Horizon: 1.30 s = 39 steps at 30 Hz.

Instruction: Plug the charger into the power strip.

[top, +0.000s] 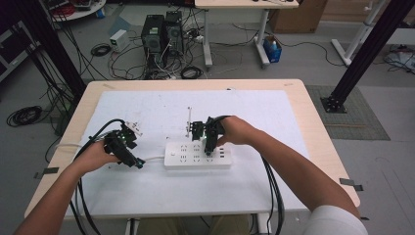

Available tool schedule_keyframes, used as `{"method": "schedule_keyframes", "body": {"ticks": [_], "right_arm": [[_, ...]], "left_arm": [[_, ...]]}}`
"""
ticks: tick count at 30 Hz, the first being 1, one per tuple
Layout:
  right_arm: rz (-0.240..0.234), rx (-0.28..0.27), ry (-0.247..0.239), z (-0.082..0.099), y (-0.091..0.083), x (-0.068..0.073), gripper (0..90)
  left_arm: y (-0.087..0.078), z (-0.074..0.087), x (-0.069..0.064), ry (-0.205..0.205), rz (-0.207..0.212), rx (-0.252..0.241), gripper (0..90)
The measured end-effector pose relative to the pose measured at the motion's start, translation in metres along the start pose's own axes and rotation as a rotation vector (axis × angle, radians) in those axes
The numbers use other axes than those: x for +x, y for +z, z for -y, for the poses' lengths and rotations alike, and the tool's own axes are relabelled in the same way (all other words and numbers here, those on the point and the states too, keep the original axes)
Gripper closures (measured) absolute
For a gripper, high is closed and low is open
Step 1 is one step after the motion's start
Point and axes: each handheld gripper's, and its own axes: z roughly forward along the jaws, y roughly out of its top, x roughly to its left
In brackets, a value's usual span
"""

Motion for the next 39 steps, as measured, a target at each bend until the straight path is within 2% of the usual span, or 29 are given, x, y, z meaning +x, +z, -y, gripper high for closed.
{"method": "schedule_keyframes", "body": {"ticks": [2, 3, 6, 7, 8, 10, 11, 12, 13, 15, 16, 18, 19, 21, 27, 30, 32, 34, 39], "right_arm": [[-0.043, 0.010, 0.003, -0.001, 0.000, -0.007, 62.6], [-0.038, 0.015, -0.009, -0.003, 0.001, -0.007, 62.2], [0.030, 0.040, -0.028, -0.004, 0.005, 0.004, 62.4], [0.058, 0.038, -0.028, -0.003, 0.006, 0.008, 61.8], [0.060, 0.020, -0.015, -0.001, 0.007, 0.009, 62.1], [-0.002, -0.030, 0.034, 0.005, 0.007, 0.000, 62.1], [-0.029, -0.035, 0.043, 0.006, 0.008, -0.004, 62.1], [-0.050, -0.034, 0.048, 0.006, 0.008, -0.007, 62.2], [-0.057, -0.021, 0.030, 0.005, 0.008, -0.009, 62.4], [-0.054, 0.011, 0.014, 0.000, 0.008, -0.008, 62.5], [-0.051, 0.003, 0.006, 0.001, 0.008, -0.008, 62.5], [-0.020, 0.010, 0.002, 0.000, 0.008, -0.002, 62.5], [-0.020, 0.010, 0.002, 0.000, 0.008, -0.002, 62.5], [0.028, 0.019, -0.019, -0.001, 0.009, 0.004, 62.2], [-0.016, 0.007, -0.007, 0.001, 0.010, -0.002, 62.2], [-0.020, -0.002, -0.026, 0.002, 0.010, -0.003, 61.5], [-0.057, -0.016, -0.007, 0.004, 0.008, -0.005, 51.8], [-0.111, -0.059, 0.050, 0.007, 0.006, -0.010, 37.9], [-0.097, -0.121, 0.162, 0.013, -0.005, -0.021, 22.2]], "left_arm": [[-0.001, 0.000, 0.001, -0.002, -0.001, -0.002, 17.6], [-0.001, 0.001, 0.001, -0.003, -0.003, -0.003, 17.6], [-0.001, 0.001, 0.000, -0.007, -0.002, -0.004, 17.6], [-0.001, 0.001, 0.000, 0.000, -0.001, 0.002, 17.6], [0.000, 0.001, -0.001, 0.002, -0.001, 0.003, 17.6], [-0.001, 0.001, -0.001, 0.001, -0.001, 0.000, 17.6], [-0.001, 0.002, -0.001, -0.004, -0.003, 0.000, 17.6], [-0.001, 0.002, 0.000, -0.010, -0.004, -0.001, 17.6], [-0.002, 0.003, 0.001, -0.004, -0.004, 0.005, 17.6], [-0.002, 0.003, 0.001, -0.012, -0.005, 0.003, 17.6], [-0.002, 0.003, 0.001, -0.006, -0.005, 0.003, 17.6], [-0.001, 0.003, 0.000, -0.015, -0.006, -0.001, 17.6], [-0.001, 0.003, 0.000, -0.015, -0.006, -0.001, 17.7], [-0.002, 0.003, 0.000, -0.005, -0.008, 0.002, 17.6], [-0.002, 0.003, 0.000, -0.001, -0.007, 0.005, 17.6], [-0.002, 0.004, 0.000, -0.003, -0.009, 0.004, 17.6], [-0.003, 0.004, 0.000, -0.005, -0.009, 0.000, 17.6], [-0.002, 0.005, 0.000, -0.012, -0.011, -0.005, 17.6], [-0.003, 0.005, 0.001, -0.008, -0.012, -0.006, 17.7]]}}
